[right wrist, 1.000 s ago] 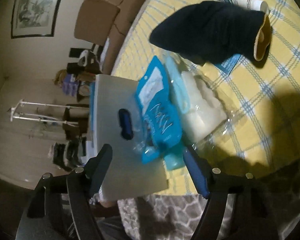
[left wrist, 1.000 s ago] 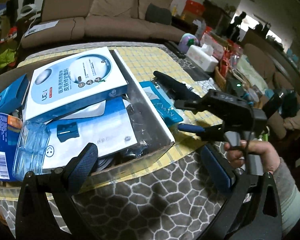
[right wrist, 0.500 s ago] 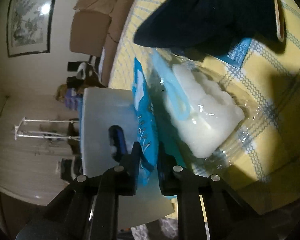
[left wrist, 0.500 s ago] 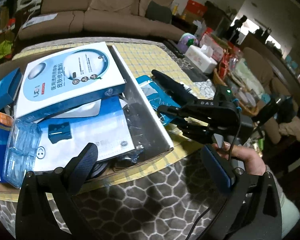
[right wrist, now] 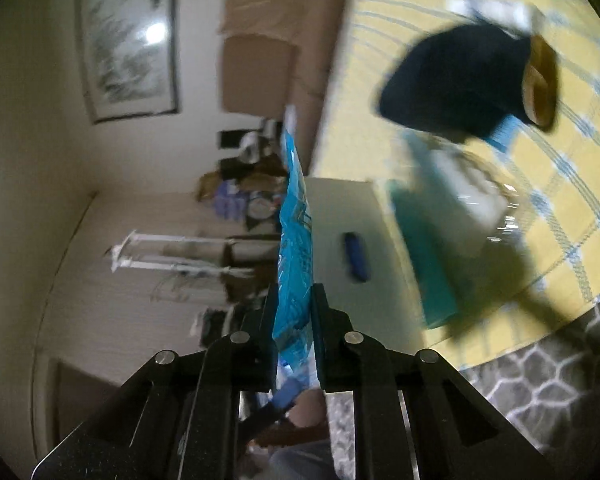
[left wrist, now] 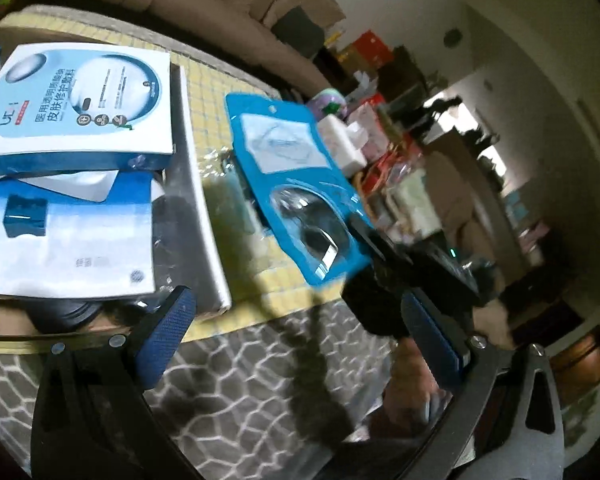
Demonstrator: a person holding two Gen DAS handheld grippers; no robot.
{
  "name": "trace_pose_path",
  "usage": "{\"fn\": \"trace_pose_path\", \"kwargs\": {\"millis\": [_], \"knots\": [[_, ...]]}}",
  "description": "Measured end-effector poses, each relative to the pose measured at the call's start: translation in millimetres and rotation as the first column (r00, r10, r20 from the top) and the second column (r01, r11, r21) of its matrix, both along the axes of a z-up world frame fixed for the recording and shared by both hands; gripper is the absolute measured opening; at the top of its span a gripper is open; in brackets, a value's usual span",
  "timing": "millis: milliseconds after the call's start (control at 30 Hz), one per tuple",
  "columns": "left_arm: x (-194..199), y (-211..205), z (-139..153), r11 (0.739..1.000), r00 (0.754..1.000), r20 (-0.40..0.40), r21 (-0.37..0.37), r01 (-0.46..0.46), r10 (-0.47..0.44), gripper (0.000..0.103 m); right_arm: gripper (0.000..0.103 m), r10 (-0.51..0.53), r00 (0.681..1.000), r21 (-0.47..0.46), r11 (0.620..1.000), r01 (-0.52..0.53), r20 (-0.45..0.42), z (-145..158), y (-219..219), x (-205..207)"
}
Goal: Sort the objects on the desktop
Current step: 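Lift the blue pouch with the right gripper toward the white box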
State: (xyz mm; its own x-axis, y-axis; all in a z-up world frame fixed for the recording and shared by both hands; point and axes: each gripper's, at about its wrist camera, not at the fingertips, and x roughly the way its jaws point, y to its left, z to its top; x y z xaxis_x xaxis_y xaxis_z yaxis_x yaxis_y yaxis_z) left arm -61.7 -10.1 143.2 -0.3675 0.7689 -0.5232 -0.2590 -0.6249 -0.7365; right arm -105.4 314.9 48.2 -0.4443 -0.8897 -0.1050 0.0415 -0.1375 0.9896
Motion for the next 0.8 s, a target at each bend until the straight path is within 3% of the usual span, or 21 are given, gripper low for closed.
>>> {"fn": "trace_pose_path", "kwargs": {"millis": [133, 267, 333, 467, 800], "knots": [[-8.0, -15.0, 3.9, 0.996, 0.999, 0.017, 0.073, -0.047, 0.046, 0.092, 0.013, 0.095, 0.993, 0.007, 0.995, -0.095, -0.069, 20.0, -20.7, 7.6], [-6.3, -35.7, 5.6, 0.993, 0.997, 0.019, 0.093, -0.073, 0.072, 0.056, 0.013, 0.171, 0.982, 0.012, 0.985, -0.171, -0.079, 22.3, -46.4, 12.2], [-4.8, -47.5, 5.0, 0.994, 0.997, 0.019, 0.076, -0.080, 0.079, 0.049, 0.013, 0.199, 0.978, 0.018, 0.980, -0.198, -0.070, 22.5, -62.4, 14.4], [-3.0, -82.3, 8.5, 0.993, 0.994, 0.002, 0.030, -0.111, 0.111, 0.048, 0.014, 0.235, 0.971, 0.062, 0.971, -0.233, -0.041, 22.1, -92.8, 16.3], [-3.8, -202.6, 18.0, 0.969, 0.969, -0.037, -0.026, -0.245, 0.244, 0.048, 0.014, 0.342, 0.940, 0.142, 0.931, -0.337, -0.015, 35.3, -224.0, -6.3]]}}
